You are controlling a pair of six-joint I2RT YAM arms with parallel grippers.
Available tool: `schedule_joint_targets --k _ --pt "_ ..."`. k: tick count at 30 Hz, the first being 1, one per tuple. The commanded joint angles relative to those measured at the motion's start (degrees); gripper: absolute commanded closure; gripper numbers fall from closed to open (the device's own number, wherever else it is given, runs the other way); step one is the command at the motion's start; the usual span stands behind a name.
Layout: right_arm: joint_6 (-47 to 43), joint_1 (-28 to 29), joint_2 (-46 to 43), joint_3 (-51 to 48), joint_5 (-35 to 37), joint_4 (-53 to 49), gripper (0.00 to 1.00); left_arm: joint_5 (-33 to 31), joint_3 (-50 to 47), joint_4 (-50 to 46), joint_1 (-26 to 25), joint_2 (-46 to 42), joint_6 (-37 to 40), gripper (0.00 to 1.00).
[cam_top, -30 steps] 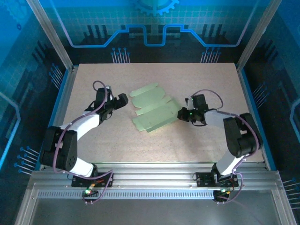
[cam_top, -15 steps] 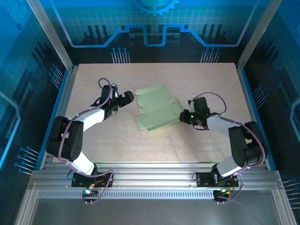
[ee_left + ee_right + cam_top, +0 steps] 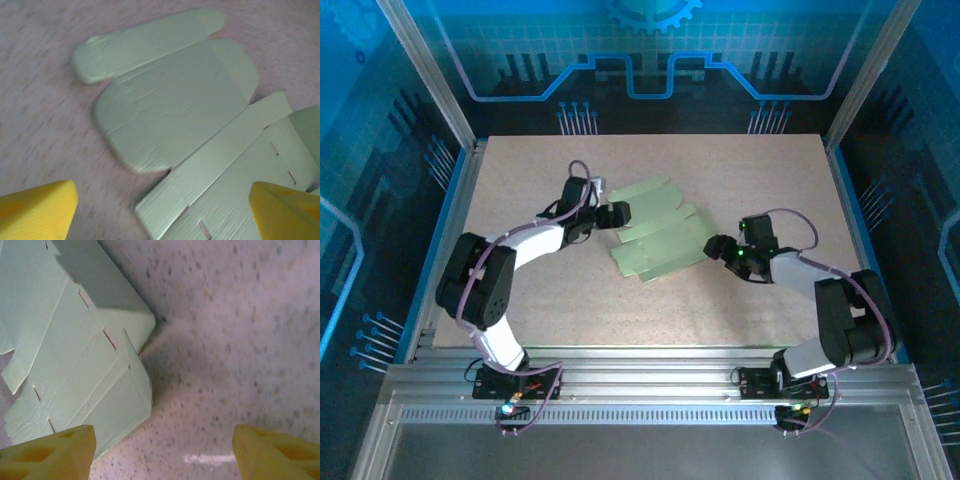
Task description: Fold the paper box
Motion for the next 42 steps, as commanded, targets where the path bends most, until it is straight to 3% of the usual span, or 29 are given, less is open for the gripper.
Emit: schedule_joint_targets --k 1,7,14,20,24,30,33,36,42 --pt "8.9 2.8 -2.1 -2.9 1.0 6.5 0.29 7.6 8.1 -4.3 -0.8 4.8 11.3 0.17" --pt "16.0 7.7 4.1 -2.6 -3.5 15.7 0.3 7.7 22.1 -14.5 -1.3 15.9 11.9 0.19" --pt "22.2 9.0 12.9 -1.4 -8.2 28.4 0.34 9.2 23.9 -14.8 -1.3 19.3 5.1 0.2" --pt "21.7 8.3 15.2 1.6 -11.1 29.5 0.4 11.1 24.0 -15.6 -1.4 22.2 0.9 0.33" --pt "19.0 8.3 13.2 3.5 -9.7 25.7 0.48 11.5 22.1 -13.8 -1.4 22.6 -1.5 0.42" --pt "17.4 7.5 14.7 6.6 -10.2 21.3 0.56 12.9 19.5 -11.4 -1.4 22.3 -3.8 0.46" --pt "14.5 6.9 15.8 10.7 -9.5 12.5 0.72 13.6 17.3 -10.1 -1.6 21.2 -5.1 0.47" --pt "9.3 6.1 16.4 15.0 -7.9 1.8 0.85 14.2 14.5 -8.5 -1.9 17.3 -6.4 0.38" --pt "-2.5 4.0 17.7 22.7 -6.3 -13.4 0.92 7.3 12.4 -9.2 -4.6 4.8 -4.8 0.26"
